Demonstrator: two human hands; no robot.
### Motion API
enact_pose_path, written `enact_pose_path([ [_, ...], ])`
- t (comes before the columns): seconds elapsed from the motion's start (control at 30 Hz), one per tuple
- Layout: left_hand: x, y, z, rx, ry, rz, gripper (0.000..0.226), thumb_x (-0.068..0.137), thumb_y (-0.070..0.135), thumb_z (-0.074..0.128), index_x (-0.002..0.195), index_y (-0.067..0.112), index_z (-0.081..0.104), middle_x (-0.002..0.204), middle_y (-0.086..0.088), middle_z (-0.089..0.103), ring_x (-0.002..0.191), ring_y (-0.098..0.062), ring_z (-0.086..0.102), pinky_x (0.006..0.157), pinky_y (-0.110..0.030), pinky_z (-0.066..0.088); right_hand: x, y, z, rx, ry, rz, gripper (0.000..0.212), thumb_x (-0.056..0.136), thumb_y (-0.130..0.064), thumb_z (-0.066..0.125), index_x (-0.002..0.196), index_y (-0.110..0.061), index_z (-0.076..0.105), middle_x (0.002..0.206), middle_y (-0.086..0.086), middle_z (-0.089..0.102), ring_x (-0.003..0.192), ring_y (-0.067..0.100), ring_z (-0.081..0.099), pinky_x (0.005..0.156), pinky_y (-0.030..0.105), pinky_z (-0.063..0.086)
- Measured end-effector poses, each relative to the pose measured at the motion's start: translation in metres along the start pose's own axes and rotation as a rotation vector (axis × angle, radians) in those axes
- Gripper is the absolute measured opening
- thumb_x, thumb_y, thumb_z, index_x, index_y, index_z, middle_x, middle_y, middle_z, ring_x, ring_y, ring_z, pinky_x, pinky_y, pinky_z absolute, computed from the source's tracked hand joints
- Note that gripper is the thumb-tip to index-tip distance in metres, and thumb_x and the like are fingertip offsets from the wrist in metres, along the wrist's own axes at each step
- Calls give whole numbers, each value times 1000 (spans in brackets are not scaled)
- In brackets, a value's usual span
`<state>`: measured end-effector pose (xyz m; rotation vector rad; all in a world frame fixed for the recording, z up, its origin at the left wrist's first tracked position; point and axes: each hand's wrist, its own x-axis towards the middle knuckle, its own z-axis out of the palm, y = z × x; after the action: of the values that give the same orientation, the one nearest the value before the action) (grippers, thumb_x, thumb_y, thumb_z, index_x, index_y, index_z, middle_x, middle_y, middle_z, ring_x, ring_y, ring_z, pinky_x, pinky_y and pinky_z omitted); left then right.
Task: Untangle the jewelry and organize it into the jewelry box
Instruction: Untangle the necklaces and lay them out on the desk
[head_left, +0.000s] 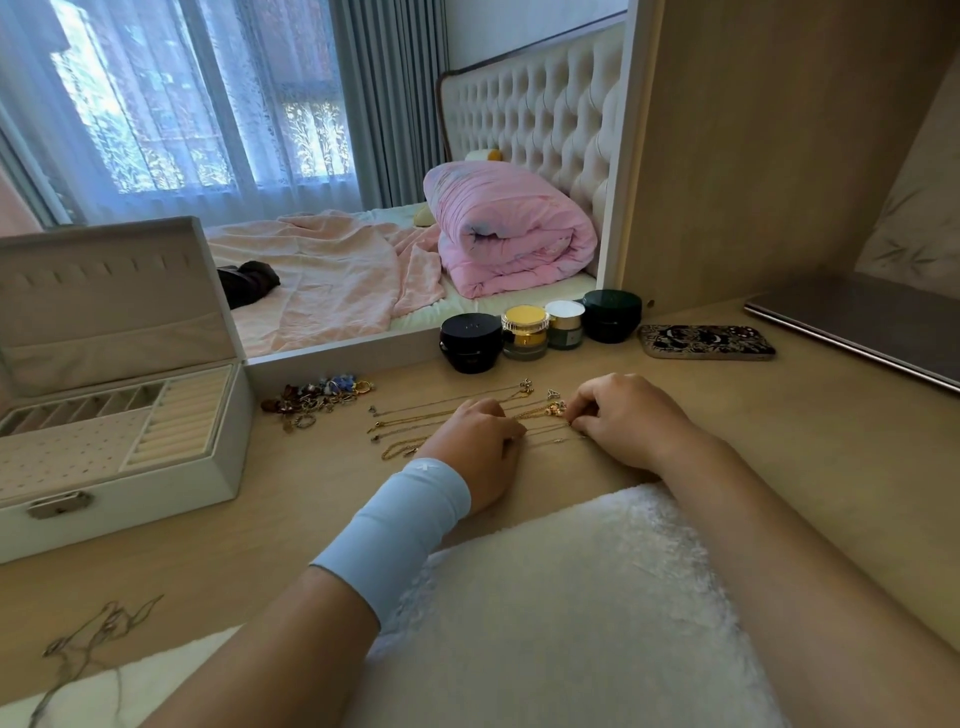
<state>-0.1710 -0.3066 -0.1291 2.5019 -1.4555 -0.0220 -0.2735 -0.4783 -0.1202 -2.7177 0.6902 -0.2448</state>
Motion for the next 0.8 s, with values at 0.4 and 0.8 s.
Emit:
enact_pose_path([
  [0.4, -17, -5, -5, 20, -3, -30, 36, 100, 28, 42, 132, 26, 60, 134, 1, 50, 126, -18, 43, 108, -32, 40, -9, -1, 0, 77, 44, 9, 16, 96, -24, 64, 107, -30, 75, 107, -10, 70, 96, 9, 61, 85, 31, 54],
  [0.8, -92, -49, -69, -42, 96, -123, 23, 98, 33, 51, 114, 32, 66, 98, 14, 58, 87, -7, 54, 80, -20, 42, -40, -101, -2, 156, 12, -310, 14, 99, -26, 62, 108, -27, 72, 98, -14, 65, 76, -3, 56, 67, 15, 42],
])
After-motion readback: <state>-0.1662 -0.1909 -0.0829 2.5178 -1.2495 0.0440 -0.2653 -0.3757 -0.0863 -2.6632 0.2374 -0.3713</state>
